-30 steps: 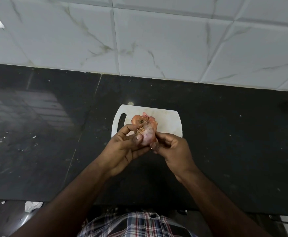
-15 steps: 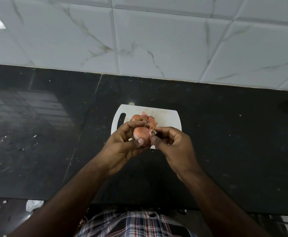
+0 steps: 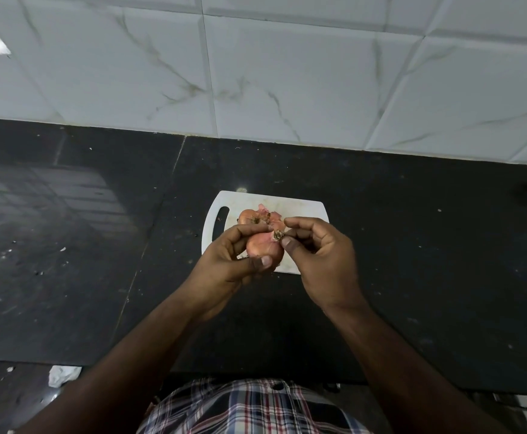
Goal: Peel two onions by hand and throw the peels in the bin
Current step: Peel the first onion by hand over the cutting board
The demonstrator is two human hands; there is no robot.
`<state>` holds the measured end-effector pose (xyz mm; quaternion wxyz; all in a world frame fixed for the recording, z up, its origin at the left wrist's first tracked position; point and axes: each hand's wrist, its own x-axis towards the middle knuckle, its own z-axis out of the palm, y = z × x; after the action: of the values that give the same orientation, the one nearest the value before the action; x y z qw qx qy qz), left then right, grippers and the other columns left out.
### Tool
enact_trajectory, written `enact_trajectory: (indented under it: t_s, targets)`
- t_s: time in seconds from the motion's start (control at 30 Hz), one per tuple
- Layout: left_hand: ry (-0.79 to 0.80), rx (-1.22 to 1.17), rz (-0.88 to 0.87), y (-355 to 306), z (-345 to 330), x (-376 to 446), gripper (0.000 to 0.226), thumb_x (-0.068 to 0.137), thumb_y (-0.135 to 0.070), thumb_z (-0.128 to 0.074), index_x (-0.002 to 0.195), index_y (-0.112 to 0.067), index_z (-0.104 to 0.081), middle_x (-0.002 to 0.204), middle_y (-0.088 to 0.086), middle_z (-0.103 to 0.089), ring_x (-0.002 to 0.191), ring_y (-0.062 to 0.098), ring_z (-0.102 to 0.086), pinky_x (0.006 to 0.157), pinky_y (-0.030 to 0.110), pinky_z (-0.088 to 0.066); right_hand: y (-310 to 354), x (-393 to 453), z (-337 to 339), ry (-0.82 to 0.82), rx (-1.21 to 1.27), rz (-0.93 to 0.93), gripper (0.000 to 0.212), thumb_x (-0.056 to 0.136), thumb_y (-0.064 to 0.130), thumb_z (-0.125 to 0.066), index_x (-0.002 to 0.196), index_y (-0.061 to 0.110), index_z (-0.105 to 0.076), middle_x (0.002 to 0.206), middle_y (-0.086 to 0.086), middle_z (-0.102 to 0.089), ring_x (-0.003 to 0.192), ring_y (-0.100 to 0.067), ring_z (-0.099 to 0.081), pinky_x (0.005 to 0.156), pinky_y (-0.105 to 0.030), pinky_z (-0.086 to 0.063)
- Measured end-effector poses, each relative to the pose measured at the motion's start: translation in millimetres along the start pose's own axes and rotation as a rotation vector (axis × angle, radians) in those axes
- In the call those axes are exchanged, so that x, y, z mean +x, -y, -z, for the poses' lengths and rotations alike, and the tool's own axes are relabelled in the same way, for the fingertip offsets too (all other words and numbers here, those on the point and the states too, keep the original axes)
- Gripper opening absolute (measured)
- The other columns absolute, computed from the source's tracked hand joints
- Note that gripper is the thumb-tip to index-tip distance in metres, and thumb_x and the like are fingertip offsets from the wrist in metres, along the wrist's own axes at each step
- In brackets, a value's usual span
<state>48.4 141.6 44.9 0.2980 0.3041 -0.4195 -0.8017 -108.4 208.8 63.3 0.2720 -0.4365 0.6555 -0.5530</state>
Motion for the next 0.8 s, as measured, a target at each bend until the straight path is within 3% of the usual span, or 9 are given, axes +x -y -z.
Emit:
enact_trajectory:
  t_s: [0.17, 0.33, 0.47, 0.6, 0.7, 0.8]
  targets:
    - [0.057, -0.15, 0.068, -2.5, -2.4, -1.9, 0.046, 0.077, 0.002, -0.071, 0.121, -0.011, -0.067, 0.123, 0.024, -0.067, 0.109, 0.039, -0.068, 0.086, 0.038, -0.06, 2.6, 3.7, 0.6, 0.044, 0.094, -0.047, 0.029, 0.09, -0.005, -0.062, 0.11, 0.016, -0.067, 0.09, 0.004, -0.071, 0.084, -0.003, -0.069, 0.069, -0.018, -0.054]
    - [0.122, -0.268, 0.17, -2.0, -1.0, -2.7, 0.063, 0.071, -0.011, -0.086, 0.13, -0.011, -0.065, 0.128, 0.029, -0.062, 0.113, 0.045, -0.065, 0.09, 0.038, -0.059, -1.8, 7.5, 10.5, 0.074, 0.149, -0.105, 0.032, 0.09, -0.003, -0.064, 0.107, 0.024, -0.068, 0.092, 0.001, -0.073, 0.086, -0.01, -0.069, 0.073, -0.027, -0.056]
    - [0.108, -0.255, 0.177, 0.8, 2.1, -2.9, 0.057, 0.084, -0.009, -0.066, 0.14, -0.012, -0.056, 0.131, 0.023, -0.063, 0.107, 0.039, -0.069, 0.088, 0.038, -0.06, -2.3, 2.5, 11.9, 0.183, 0.133, -0.101, 0.028, 0.086, 0.006, -0.073, 0.109, 0.022, -0.07, 0.102, 0.004, -0.075, 0.094, -0.014, -0.069, 0.078, -0.031, -0.059]
    - [0.052, -0.226, 0.21, 10.7, 6.6, -3.1, 0.051, 0.087, -0.01, -0.062, 0.138, -0.006, -0.053, 0.131, 0.025, -0.062, 0.113, 0.044, -0.064, 0.087, 0.042, -0.06, -12.2, -1.8, 8.6, 0.155, 0.063, -0.099, 0.031, 0.081, 0.003, -0.078, 0.098, 0.027, -0.072, 0.094, 0.005, -0.075, 0.089, -0.012, -0.071, 0.081, -0.033, -0.059]
    - [0.026, -0.214, 0.276, 21.4, 11.6, -4.7, 0.04, 0.093, -0.013, -0.058, 0.132, -0.006, -0.058, 0.12, 0.024, -0.066, 0.1, 0.036, -0.07, 0.079, 0.038, -0.062, -24.0, -9.8, 5.3, 0.147, 0.106, -0.154, 0.029, 0.082, -0.005, -0.074, 0.096, 0.021, -0.073, 0.092, 0.001, -0.076, 0.085, -0.011, -0.072, 0.074, -0.028, -0.059]
    - [0.019, -0.181, 0.339, 33.5, 16.9, -10.1, 0.048, 0.095, -0.023, -0.056, 0.138, -0.004, -0.054, 0.107, 0.021, -0.069, 0.083, 0.029, -0.07, 0.065, 0.029, -0.059, -39.8, -18.9, -2.1, 0.135, 0.071, -0.204, 0.028, 0.084, -0.004, -0.072, 0.097, 0.022, -0.073, 0.089, 0.001, -0.075, 0.083, -0.017, -0.072, 0.072, -0.033, -0.061]
